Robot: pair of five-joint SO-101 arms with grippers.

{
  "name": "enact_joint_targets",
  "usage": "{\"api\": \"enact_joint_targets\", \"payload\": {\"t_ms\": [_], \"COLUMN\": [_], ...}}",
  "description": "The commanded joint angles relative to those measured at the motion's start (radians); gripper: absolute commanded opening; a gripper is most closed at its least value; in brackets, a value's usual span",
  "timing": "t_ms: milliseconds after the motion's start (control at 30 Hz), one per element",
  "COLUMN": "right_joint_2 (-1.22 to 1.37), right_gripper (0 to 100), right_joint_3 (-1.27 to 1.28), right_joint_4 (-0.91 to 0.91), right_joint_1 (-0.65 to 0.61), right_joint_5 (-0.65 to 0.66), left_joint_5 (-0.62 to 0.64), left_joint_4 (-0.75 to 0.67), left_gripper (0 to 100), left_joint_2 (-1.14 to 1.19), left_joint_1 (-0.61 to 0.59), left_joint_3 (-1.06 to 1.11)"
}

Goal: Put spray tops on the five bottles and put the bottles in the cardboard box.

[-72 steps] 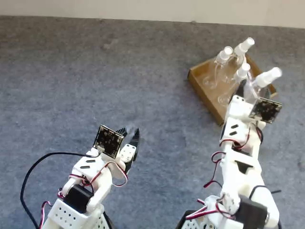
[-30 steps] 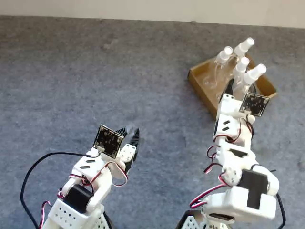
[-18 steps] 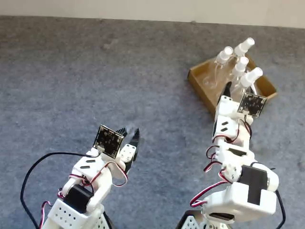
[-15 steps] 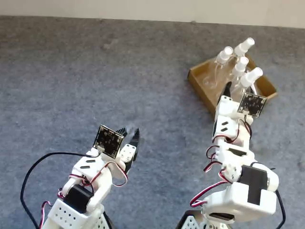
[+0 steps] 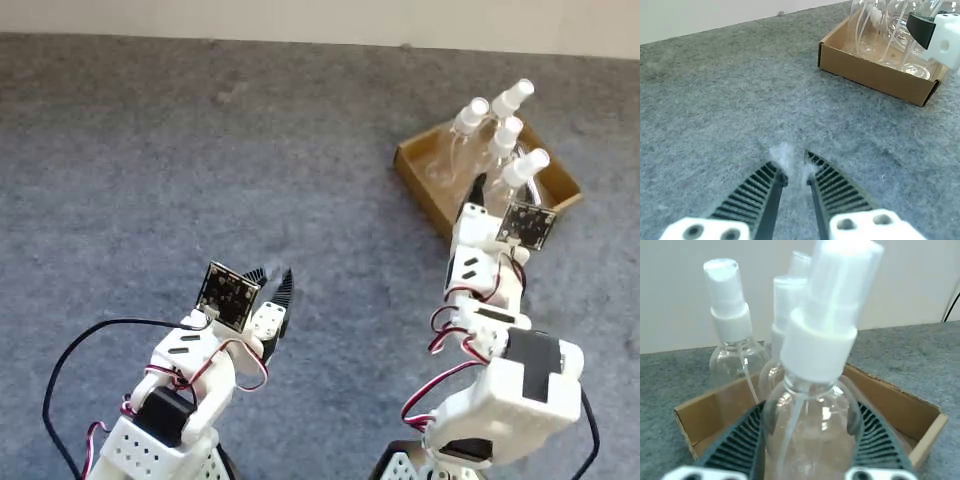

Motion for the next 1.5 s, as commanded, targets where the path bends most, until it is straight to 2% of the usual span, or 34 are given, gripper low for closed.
{"api": "enact_joint_targets", "payload": {"t_ms": [0, 333, 500, 633, 800, 1000, 1233, 1467], "right_joint_2": [-0.012, -0.012, -0.012, -0.018, -0.019, -0.018, -0.018, -0.114], "right_gripper": [12.7, 13.3, 19.8, 21.0, 21.6, 34.1, 34.6, 34.6], "right_joint_3": [-0.044, -0.044, -0.042, -0.038, -0.036, -0.033, -0.031, -0.033], "right_joint_4": [-0.005, 0.097, 0.097, 0.097, 0.097, 0.099, 0.101, 0.285], "right_joint_1": [-0.007, -0.01, -0.01, -0.01, -0.03, -0.065, -0.054, -0.041], "right_joint_5": [0.012, 0.014, 0.015, 0.015, 0.081, 0.144, 0.147, 0.146], "left_joint_5": [-0.009, -0.009, -0.011, -0.011, -0.011, -0.011, -0.011, -0.011], "left_joint_4": [0.0, 0.0, 0.0, 0.0, -0.002, -0.002, -0.002, -0.002], "left_gripper": [1, 1, 1, 1, 1, 1, 1, 1], "left_joint_2": [-0.013, -0.013, -0.013, -0.013, -0.013, -0.013, -0.013, -0.013], "left_joint_1": [-0.016, -0.016, -0.016, -0.016, -0.016, -0.016, -0.016, -0.016], "left_joint_3": [0.021, 0.021, 0.021, 0.021, 0.021, 0.021, 0.021, 0.021]}}
